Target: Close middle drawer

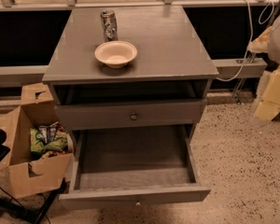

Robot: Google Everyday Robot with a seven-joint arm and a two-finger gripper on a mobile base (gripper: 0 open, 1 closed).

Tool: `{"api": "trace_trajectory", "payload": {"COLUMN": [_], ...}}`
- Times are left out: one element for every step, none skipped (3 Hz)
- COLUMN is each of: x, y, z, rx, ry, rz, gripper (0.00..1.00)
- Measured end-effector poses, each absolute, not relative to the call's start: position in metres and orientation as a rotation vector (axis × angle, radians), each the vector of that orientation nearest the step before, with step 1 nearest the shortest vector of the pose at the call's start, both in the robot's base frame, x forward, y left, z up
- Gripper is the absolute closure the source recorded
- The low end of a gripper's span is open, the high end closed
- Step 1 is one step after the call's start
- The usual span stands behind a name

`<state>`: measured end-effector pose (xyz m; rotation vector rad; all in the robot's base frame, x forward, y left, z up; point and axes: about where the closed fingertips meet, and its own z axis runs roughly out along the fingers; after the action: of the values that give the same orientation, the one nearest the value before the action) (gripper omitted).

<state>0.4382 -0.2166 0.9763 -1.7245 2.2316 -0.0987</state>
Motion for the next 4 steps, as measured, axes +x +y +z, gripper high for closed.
{"api": "trace_trajectory", "payload": {"x": [0.438, 0.434, 0.426, 0.418], "y": [-0.217, -0.211, -0.197, -0.181], "z": [0.976, 0.958, 0.908, 0.825], "rx": [-1.724, -1.731, -1.724, -1.695], "ry": [2.232, 2.189, 2.137, 2.140], "rz": [-0.099, -0.041, 0.080, 0.199], "gripper": [0.00, 0.00, 0.00, 0.00]}}
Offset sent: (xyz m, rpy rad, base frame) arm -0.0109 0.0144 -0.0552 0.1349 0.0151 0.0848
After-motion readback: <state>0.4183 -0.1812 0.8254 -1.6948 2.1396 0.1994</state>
